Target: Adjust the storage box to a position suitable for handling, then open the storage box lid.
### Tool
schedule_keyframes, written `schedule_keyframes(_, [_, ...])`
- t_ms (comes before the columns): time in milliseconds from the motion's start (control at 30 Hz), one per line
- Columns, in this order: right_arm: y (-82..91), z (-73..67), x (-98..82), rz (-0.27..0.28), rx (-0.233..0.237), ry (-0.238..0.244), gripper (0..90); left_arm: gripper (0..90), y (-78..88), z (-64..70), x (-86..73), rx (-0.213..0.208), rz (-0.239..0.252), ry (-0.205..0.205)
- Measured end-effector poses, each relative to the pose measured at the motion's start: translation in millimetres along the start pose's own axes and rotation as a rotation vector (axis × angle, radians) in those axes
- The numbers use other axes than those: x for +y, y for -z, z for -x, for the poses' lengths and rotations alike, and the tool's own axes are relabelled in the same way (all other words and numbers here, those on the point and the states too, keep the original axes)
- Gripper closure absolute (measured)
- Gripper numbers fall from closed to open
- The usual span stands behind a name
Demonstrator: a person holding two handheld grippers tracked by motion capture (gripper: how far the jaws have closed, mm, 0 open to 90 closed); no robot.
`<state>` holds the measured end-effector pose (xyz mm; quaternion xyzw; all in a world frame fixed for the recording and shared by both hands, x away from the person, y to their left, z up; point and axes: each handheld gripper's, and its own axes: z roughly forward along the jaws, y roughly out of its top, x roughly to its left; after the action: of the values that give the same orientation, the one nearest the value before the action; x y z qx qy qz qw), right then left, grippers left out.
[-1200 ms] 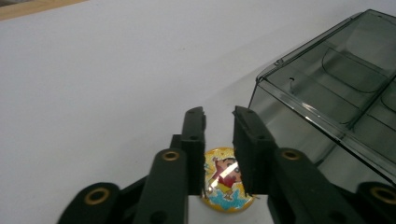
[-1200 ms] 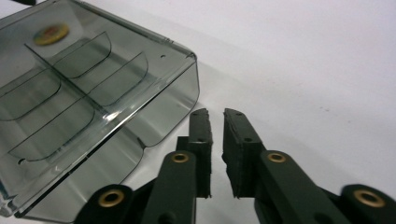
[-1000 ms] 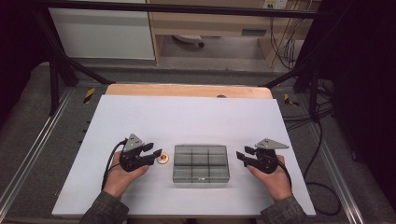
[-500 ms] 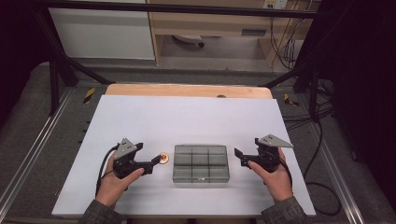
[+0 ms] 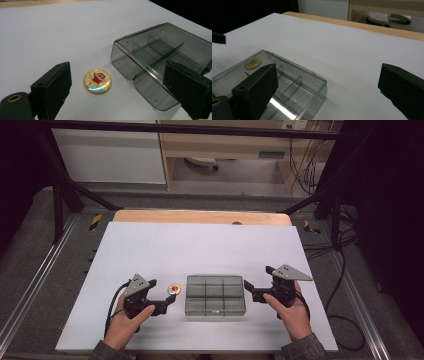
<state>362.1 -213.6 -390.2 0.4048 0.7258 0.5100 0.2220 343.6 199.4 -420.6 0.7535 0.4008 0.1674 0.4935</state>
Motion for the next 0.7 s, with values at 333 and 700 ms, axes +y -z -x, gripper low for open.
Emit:
schedule_keyframes(333, [-1.7, -22.3, 3.1, -0.001, 0.061, 0.03, 2.5, 6.6, 4.1, 18.4, -6.9, -0.058, -0.022, -0.008])
schedule_keyframes(700, [-1.7, -41.9, 3.1, -0.016, 0.134, 0.047, 2.6, 6.6, 4.6, 39.7, -11.8, -0.105, -0.055, -0.03])
